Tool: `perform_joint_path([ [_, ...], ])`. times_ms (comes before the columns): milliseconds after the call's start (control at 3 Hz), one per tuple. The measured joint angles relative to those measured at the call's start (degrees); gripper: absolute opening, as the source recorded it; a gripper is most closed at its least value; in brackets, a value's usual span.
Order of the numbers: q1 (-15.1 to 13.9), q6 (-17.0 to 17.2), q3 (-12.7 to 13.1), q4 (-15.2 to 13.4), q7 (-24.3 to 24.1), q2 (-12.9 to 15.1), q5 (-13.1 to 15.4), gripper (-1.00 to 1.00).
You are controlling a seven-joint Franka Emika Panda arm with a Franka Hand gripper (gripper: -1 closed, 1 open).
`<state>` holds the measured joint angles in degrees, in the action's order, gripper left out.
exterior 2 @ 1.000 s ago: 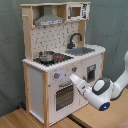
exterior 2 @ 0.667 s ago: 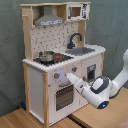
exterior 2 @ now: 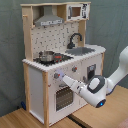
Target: Play with the kitchen
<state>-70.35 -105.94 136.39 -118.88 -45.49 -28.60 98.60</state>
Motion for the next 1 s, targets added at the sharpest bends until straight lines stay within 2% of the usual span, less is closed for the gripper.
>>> perform_joint_path([
  [333, -2.2, -4.4, 0.0, 1.7, 0.0, -1.4, 3.3, 1.0],
  [667, -4.0, -8.2, 0.0, 4.7, 0.0, -3.4, 5.0, 1.0],
  [1000, -5.9, -9.3, 0.0, 7.0, -4.7, -4.7, 5.0, 1.0],
])
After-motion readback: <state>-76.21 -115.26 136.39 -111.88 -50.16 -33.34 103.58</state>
